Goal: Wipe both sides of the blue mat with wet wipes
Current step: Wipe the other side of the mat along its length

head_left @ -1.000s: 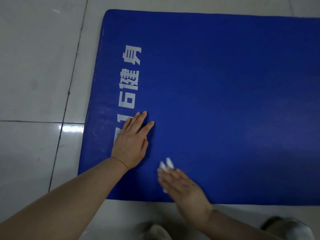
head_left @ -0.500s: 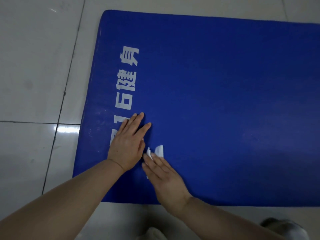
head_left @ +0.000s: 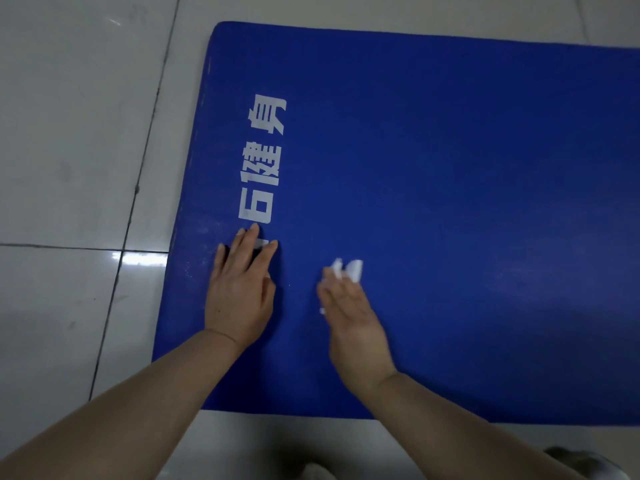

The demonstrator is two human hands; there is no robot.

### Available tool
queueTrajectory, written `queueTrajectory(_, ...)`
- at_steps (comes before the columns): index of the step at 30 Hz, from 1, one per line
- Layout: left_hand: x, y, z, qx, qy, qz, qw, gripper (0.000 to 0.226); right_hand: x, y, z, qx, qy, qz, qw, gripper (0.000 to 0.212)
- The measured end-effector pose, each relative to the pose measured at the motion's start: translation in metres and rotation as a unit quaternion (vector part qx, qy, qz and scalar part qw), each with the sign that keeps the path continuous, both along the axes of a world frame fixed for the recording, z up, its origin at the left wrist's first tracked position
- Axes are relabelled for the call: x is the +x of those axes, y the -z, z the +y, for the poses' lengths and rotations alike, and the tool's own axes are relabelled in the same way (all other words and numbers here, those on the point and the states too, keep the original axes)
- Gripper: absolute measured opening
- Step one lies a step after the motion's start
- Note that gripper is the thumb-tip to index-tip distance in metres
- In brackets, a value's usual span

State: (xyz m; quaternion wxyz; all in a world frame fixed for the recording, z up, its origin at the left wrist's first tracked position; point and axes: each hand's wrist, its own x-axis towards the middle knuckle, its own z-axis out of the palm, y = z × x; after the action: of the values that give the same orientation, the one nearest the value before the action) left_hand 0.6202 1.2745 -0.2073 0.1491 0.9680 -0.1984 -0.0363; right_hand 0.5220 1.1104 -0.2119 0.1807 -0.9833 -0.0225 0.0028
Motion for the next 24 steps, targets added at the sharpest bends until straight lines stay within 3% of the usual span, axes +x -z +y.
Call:
queueTrajectory(3, 0.000, 0.001, 0.001, -0.005, 0.000, 0.000, 1.000, 0.053, 0.019, -0.003, 0.008, 0.022, -0.033, -0.019, 0.999, 0.071)
queueTrajectory(5, 0.000, 0.001, 0.001, -0.012, 0.000, -0.003, 1.000, 0.052, 0.021, -0.004, -0.012, -0.031, -0.020, -0.009, 0.999, 0.068)
queueTrajectory(7, 0.000, 0.001, 0.001, -0.017, -0.001, -0.008, 1.000, 0.052, 0.013, 0.000, -0.045, -0.142, 0.021, -0.004, 0.990, 0.062)
queueTrajectory(11, -0.001, 0.003, 0.001, -0.025, 0.001, -0.008, 1.000, 0.054, 0.014, -0.011, -0.072, -0.140, 0.136, 0.034, 0.980, 0.062)
queueTrajectory(17, 0.001, 0.004, 0.003, -0.035, 0.003, -0.001, 0.999, 0.052, 0.038, -0.007, 0.028, -0.140, -0.089, 0.038, 0.985, 0.053)
queueTrajectory(19, 0.001, 0.004, 0.004, -0.052, -0.003, 0.000, 0.999, 0.049, 0.042, -0.008, 0.035, -0.118, -0.114, -0.026, 0.986, 0.051)
queueTrajectory(21, 0.000, 0.004, 0.005, -0.061, -0.005, 0.003, 0.998, 0.052, 0.047, -0.015, 0.014, -0.118, -0.113, -0.010, 0.986, 0.061)
queueTrajectory(24, 0.000, 0.005, 0.003, -0.058, -0.008, 0.002, 0.998, 0.054, 0.039, -0.011, -0.047, -0.288, -0.006, 0.025, 0.957, 0.055)
